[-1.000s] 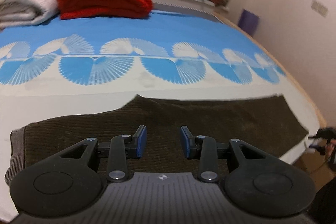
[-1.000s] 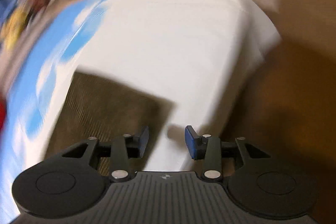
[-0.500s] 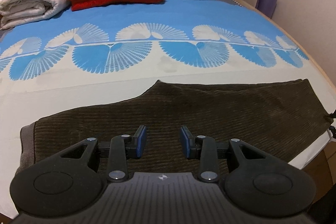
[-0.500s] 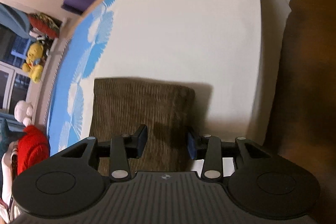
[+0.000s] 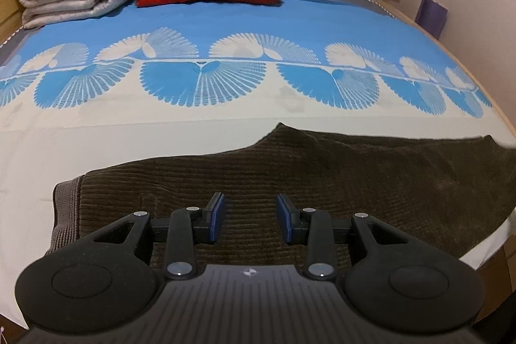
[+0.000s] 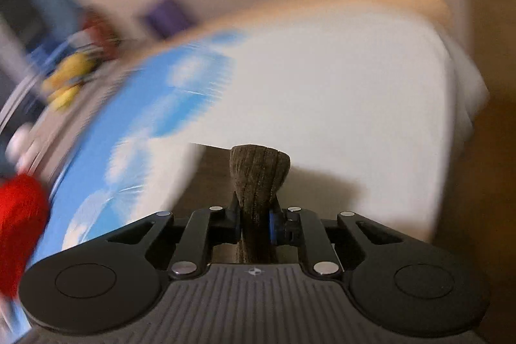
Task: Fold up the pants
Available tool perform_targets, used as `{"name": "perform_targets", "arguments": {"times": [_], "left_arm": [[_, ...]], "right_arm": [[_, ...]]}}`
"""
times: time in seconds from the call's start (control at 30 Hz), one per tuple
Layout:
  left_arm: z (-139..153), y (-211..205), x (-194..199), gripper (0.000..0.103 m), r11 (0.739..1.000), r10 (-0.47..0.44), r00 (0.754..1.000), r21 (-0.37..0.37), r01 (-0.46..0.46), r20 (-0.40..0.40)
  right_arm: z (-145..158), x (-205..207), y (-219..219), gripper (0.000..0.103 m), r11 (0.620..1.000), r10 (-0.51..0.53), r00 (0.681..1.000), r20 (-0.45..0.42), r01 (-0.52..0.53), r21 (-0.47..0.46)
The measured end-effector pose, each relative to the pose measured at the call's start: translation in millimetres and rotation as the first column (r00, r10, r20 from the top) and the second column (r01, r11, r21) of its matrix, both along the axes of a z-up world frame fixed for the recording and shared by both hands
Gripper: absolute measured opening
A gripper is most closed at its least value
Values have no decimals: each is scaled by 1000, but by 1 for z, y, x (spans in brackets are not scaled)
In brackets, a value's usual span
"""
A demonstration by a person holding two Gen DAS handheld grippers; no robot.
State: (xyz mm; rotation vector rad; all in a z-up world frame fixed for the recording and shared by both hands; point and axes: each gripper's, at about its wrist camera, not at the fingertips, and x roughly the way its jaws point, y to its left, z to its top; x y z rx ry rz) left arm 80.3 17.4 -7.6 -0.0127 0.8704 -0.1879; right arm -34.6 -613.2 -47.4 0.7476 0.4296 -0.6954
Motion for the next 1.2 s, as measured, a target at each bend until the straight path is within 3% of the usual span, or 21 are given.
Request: {"name": "perform_targets", "arguments": {"times": [0.07,0.13,0.23,0.37,0.43,0.5,0.53,0.57,0.6,0.67,0.73,0.8,0.83,0.9,1.0,1.07,1.2], "left_arm": [[1,7,1,39,1000,20,1000,-13,-20,-2],[1,16,0,39,999,42,999,-27,-42,-8],[1,30,-2,39,997,69,997,-41,-69,-17],[0,52,-8,39,992,109,993,-55,-111,-36],[-1,64,-11,39,989,124,991,-70,-128,-54],[-2,74,-15,39,987,134,989,-81,-140,-69],[-2,78,-17,39,986,140,987,-83,-146,-72],[-2,83,-20,39,985,147,986,-86,-153,-75],[-2,88,-22,39,983,152,985,-91,-159,-76],[-2,96,-26,39,981,160,984,-102,-168,-76],[-2,104,-28,39,978,169,982,-107,-177,-78],[-3,112,-31,39,974,189,978,-112,-198,-87],[-3,114,-32,39,972,195,977,-117,-205,-92],[-3,117,-33,39,970,200,975,-122,-212,-98],[-5,117,-33,39,971,202,974,-112,-213,-105],[-5,115,-33,39,972,199,974,-107,-210,-105],[-5,112,-31,39,974,193,976,-101,-204,-105]], "right_arm": [[32,15,56,15,965,153,988,0,-150,-216],[52,24,122,15,878,307,951,-19,-291,-379],[63,30,227,15,709,525,850,-48,-468,-527],[46,30,350,16,486,728,672,-136,-645,-589],[20,36,400,22,341,816,522,-248,-781,-523],[-26,47,439,29,150,878,261,-401,-946,-287],[-44,44,450,30,74,889,160,-430,-975,-209],[-51,36,454,33,59,885,158,-438,-971,-230],[-51,27,458,36,55,873,183,-452,-958,-283],[-39,28,460,36,34,886,147,-440,-967,-254],[-22,30,450,42,87,920,183,-347,-958,-274],[-16,37,446,52,131,910,232,-342,-946,-295],[-17,40,444,52,137,909,237,-342,-947,-290],[-28,41,447,54,104,913,192,-359,-963,-249],[-43,42,465,60,21,898,113,-425,-976,-215],[-50,38,478,60,-24,873,103,-477,-967,-252],[-53,38,482,56,-74,844,86,-530,-959,-273]]}}
